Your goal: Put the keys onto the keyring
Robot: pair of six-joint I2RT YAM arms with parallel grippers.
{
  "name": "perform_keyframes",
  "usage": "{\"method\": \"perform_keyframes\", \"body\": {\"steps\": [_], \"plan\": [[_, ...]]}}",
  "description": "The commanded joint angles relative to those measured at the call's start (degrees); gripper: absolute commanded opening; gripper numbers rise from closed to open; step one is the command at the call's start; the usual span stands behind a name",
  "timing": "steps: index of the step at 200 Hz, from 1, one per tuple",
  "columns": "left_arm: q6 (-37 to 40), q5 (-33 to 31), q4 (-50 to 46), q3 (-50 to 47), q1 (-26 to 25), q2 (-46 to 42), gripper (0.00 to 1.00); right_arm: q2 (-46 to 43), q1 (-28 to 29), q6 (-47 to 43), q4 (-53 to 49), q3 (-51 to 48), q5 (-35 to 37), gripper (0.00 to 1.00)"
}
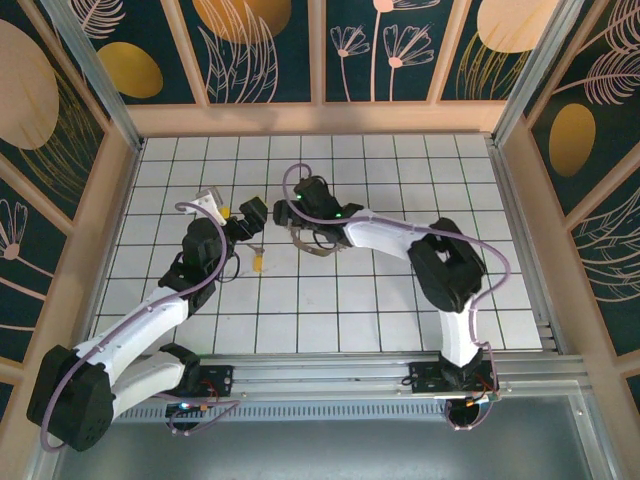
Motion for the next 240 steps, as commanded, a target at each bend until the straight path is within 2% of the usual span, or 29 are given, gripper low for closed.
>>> {"method": "perform_keyframes", "body": {"steps": [1,40,92,112,122,129,187,210,240], "plan": [[0.04,2.23,-0.77,1.07,-0.20,-0.09,0.99,-6.84,-1.30,-0.79,-0.45,-7.24,2.79,0.99],[-1.84,4.82,-3.07,3.24,-0.20,3.74,0.99,-19.48,-4.35,0.42,5.31,-25.44,2.11,0.99],[-4.19,13.79,2.15,2.83,-0.30,9.61,0.99,-30.89,-9.70,1.71,17.40,-44.08,-9.91,0.85],[-4.21,13.97,3.42,2.46,-0.61,10.51,0.99,-31.33,-10.49,1.83,20.28,-46.39,-13.20,0.77],[-4.33,13.98,3.68,2.57,-0.72,10.91,0.99,-30.78,-10.64,1.85,21.76,-46.96,-15.00,0.65],[-4.35,13.97,3.59,2.74,-0.73,11.17,0.99,-30.11,-10.65,1.85,22.90,-47.16,-16.16,0.61],[-4.28,14.76,3.13,4.28,-1.06,12.89,0.99,-22.40,-10.50,1.11,27.07,-44.87,-19.86,0.49],[-4.55,14.49,3.23,4.20,-1.08,12.80,0.99,-19.73,-10.24,0.54,26.64,-43.34,-19.26,0.42],[-4.13,14.24,3.69,4.59,-1.08,13.09,0.99,-17.38,-9.78,-0.37,25.08,-41.24,-17.56,0.39]]}}
